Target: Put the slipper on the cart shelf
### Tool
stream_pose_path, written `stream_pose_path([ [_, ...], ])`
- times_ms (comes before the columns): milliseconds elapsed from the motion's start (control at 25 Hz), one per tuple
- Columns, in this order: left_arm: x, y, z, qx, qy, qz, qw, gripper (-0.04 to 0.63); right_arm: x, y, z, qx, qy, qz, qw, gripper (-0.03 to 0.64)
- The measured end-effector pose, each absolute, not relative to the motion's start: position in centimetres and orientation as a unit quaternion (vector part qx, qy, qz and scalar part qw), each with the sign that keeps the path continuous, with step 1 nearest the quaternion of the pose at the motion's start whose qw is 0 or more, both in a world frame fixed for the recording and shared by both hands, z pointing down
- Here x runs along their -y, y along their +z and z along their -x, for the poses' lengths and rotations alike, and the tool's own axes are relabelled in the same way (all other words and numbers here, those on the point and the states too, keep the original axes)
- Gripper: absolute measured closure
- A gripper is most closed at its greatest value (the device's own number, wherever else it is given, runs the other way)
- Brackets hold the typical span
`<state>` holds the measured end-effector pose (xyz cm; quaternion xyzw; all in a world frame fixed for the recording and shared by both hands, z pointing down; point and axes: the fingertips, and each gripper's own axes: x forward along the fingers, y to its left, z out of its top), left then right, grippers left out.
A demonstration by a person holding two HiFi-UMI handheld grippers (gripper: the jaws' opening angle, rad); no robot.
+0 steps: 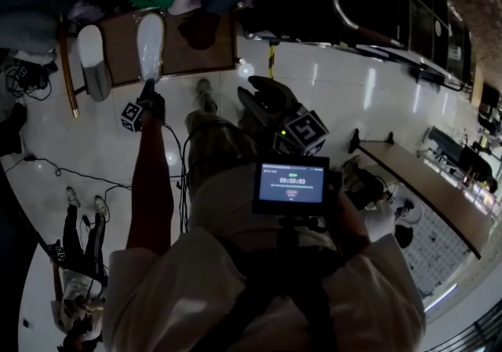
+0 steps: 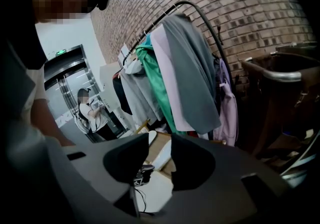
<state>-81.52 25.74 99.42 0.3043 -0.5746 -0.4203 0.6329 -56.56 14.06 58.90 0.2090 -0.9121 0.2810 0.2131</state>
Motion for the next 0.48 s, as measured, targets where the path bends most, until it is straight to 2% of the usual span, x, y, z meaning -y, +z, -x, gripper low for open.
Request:
stream_pose_path([
  [480, -26.4, 93.6, 81.7, 0.573, -0.446, -0.359, 0.587, 0.545, -14.4, 58.0, 58.4, 0.921, 0.285, -0.201, 0.174, 0.466],
])
